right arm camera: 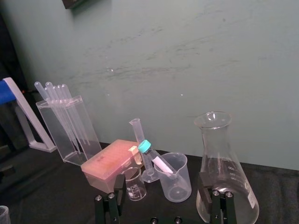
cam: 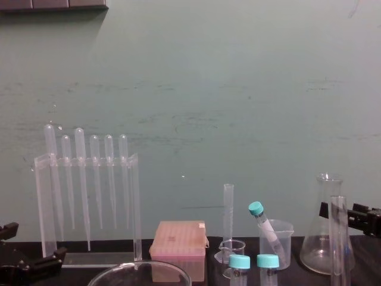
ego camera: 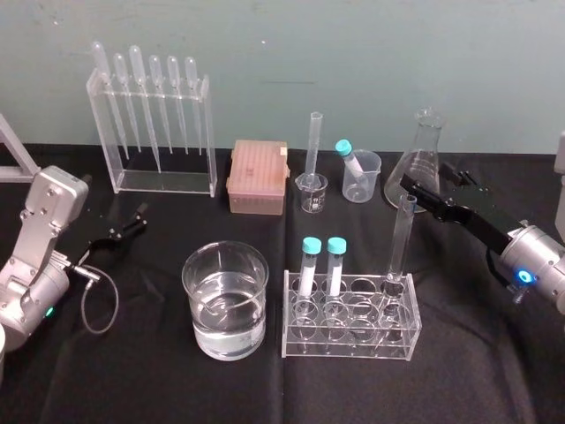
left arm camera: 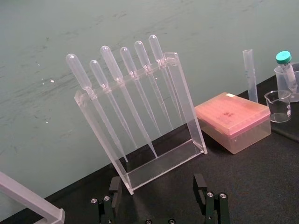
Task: Hold the test tube with one hand and immerse one end into the beaker, then return it to the test tube rack.
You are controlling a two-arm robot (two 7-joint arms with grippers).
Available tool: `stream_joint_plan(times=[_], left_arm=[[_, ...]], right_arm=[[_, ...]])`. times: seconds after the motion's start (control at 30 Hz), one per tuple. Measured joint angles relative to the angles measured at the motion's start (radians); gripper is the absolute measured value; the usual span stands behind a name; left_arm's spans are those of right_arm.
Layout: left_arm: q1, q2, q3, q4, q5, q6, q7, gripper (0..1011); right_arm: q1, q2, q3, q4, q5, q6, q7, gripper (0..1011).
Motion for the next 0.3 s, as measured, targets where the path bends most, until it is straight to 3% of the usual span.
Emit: stream_joint_plan(times=[0.3], left_arm=[[0.000,0.000,0.000,0.000,0.000,0.000,0.000,1000]], right_arm=[[-0.003,0.001,0.001,-0.003,-0.001,-0.001,-0.002,1000]])
